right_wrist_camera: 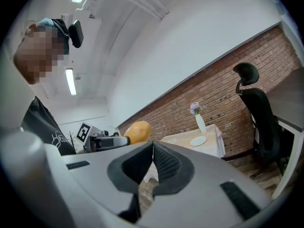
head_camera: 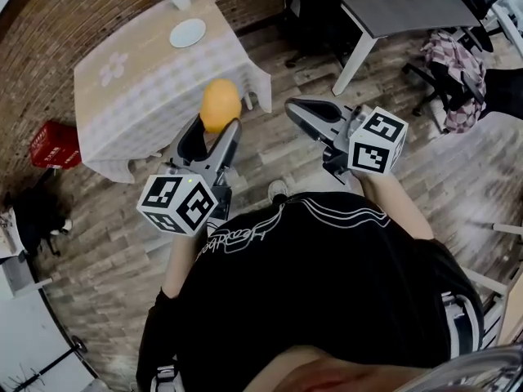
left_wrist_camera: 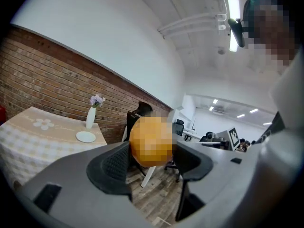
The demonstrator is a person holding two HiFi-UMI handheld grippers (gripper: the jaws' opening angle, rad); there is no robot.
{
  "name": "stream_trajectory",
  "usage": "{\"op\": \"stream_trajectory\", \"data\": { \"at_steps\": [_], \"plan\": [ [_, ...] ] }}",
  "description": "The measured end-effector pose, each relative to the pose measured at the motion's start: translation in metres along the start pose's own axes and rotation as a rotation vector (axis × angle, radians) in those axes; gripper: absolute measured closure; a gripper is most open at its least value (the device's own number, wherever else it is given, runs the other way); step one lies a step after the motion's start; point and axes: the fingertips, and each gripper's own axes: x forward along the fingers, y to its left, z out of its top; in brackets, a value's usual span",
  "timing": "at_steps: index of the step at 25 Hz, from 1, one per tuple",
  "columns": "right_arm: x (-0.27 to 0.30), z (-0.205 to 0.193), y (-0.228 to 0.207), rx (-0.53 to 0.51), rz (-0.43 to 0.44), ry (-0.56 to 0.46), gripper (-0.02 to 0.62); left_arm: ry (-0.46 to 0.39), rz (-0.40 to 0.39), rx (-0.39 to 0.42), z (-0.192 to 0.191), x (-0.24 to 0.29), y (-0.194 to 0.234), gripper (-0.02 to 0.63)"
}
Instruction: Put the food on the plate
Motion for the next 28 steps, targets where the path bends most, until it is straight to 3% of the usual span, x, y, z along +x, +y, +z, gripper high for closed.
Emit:
{"op": "stream_trajectory", "data": {
  "at_steps": [9,15,28],
  "plan": [
    [0.03,0.015,-0.023,-0.06,-0.025,0.006,0.598,-0.047,-0.032,0.026,0.016,0.019,0.03,0.327],
    [0.08,0.023,-0.053,-0.036,-0.022,0.026,0.598,-0.049,-0.007,-0.016,0.029,0.038,0.082,0.327],
    [0.115,0.026,-0.08,0.025,0.059,0.024,0.598,-0.04,0.051,-0.014,0.036,0.062,0.11,0.327]
  ]
}}
